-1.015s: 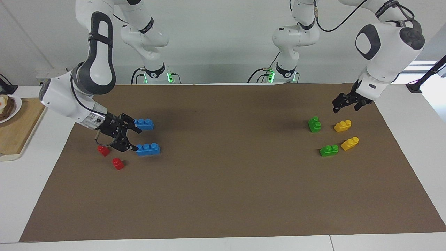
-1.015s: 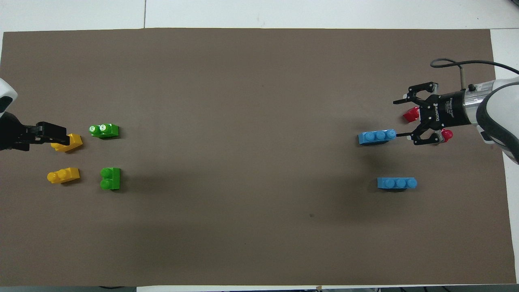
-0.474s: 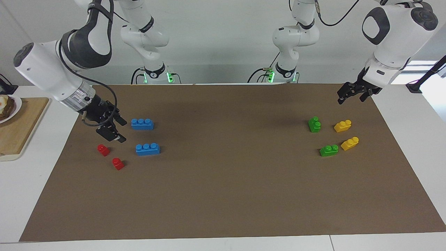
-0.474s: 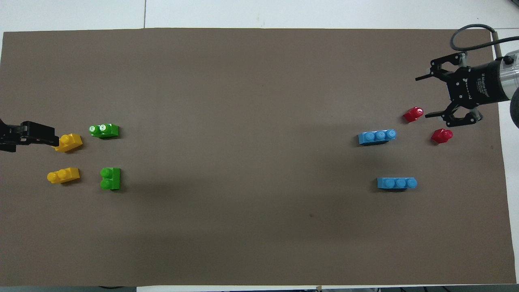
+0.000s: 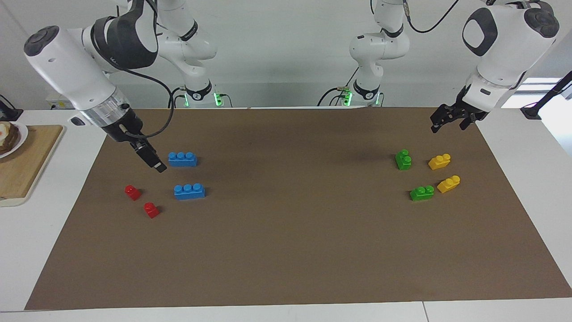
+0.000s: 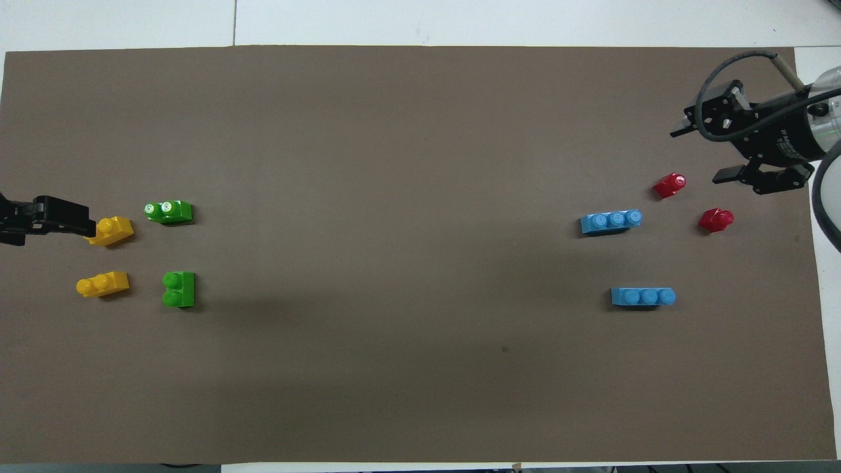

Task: Remove green block with left arm and hold with right

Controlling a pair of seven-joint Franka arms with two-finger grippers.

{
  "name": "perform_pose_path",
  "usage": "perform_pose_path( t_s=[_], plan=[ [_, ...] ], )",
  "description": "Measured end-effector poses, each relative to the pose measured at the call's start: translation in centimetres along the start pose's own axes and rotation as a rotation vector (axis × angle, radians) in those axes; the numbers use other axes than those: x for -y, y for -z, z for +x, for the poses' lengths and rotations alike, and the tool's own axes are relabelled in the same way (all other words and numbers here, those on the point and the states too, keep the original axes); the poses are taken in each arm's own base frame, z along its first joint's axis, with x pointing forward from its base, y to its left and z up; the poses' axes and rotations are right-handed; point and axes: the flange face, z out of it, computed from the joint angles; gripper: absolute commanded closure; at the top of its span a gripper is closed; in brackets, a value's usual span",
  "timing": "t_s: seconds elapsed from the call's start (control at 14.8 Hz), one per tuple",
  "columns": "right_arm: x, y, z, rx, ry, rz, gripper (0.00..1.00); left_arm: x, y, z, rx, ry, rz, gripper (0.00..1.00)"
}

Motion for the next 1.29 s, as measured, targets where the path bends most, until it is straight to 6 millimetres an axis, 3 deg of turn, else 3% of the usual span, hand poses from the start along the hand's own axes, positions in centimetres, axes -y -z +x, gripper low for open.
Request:
perform_pose_path(
  t_s=[0.27, 0.54, 0.88, 1.29],
  plan=[
    [-1.3, 0.6, 0.2, -0.020, 0.284, -0.099, 0.06, -1.6, 0.6, 0.6, 0.015, -0.030, 0.002, 0.00],
    [-1.7, 0.8, 0.6, -0.039, 0.448, -0.160, 0.06, -2.3, 0.9, 1.7, 0.025, -0.040, 0.004, 0.00],
    [-1.6, 2.0, 0.6, -0.058, 0.497, -0.177, 0.05, -3.1, 0.7, 1.6, 0.039, -0.055, 0.006, 0.00],
    [-1.8, 1.9, 0.5, -0.043, 0.505, -0.196, 0.05, -3.3, 0.9, 1.5, 0.037, -0.059, 0.006, 0.00]
  ],
)
